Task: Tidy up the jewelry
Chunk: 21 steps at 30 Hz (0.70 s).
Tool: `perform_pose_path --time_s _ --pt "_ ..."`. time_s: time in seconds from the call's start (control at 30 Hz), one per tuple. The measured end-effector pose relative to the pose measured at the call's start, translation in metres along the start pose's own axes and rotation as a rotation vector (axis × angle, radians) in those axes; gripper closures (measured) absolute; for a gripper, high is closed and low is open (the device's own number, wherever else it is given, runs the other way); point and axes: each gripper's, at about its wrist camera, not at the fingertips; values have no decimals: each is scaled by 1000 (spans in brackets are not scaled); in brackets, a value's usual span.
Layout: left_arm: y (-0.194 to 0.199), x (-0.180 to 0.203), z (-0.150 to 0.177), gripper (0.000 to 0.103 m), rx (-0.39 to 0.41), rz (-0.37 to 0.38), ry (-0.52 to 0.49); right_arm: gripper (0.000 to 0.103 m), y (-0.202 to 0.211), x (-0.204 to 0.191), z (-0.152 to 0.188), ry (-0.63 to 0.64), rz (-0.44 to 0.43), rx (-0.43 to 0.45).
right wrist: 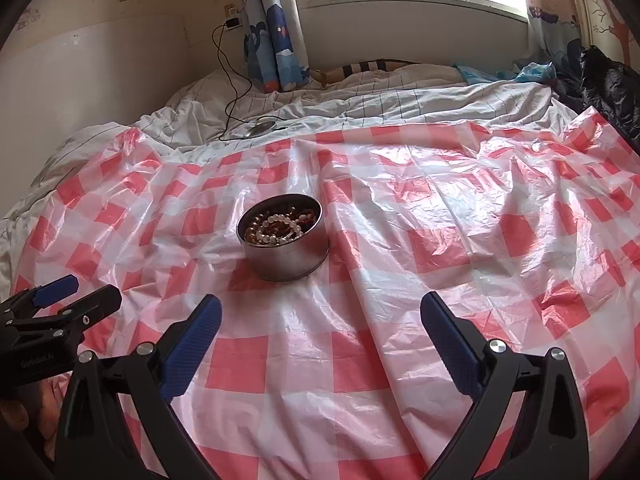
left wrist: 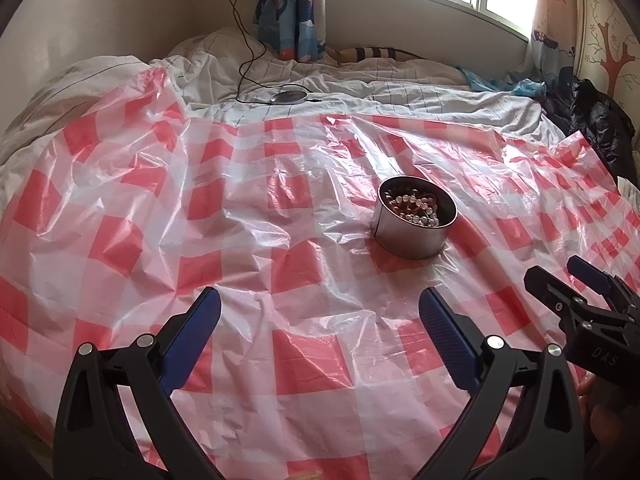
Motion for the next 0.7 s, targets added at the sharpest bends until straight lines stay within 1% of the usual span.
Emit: perform_pose_path --time_s 0.23,0.37,0.43,0.6,0.7 --pt "-3 6 0 8 -6 8 -11 8 -3 3 0 -11 6 -3" --pt "-9 4 -1 8 -34 43 14 8 -3 3 0 -9 8 -4" --pt "-11 4 0 8 -40 47 23 8 -4 3 0 -10 11 -4" --pt "-16 3 1 8 -63 26 32 8 -5 4 1 -9 15 -5" --pt "-15 5 1 8 -59 0 21 8 -7 6 1 -8 19 -8"
Point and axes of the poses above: each gripper's, at about its wrist camera, not at the fingertips, and y roughly against the way its jaws point, x to its right, z to its underside, and after that the axes turned 13 degrees about z, right-handed
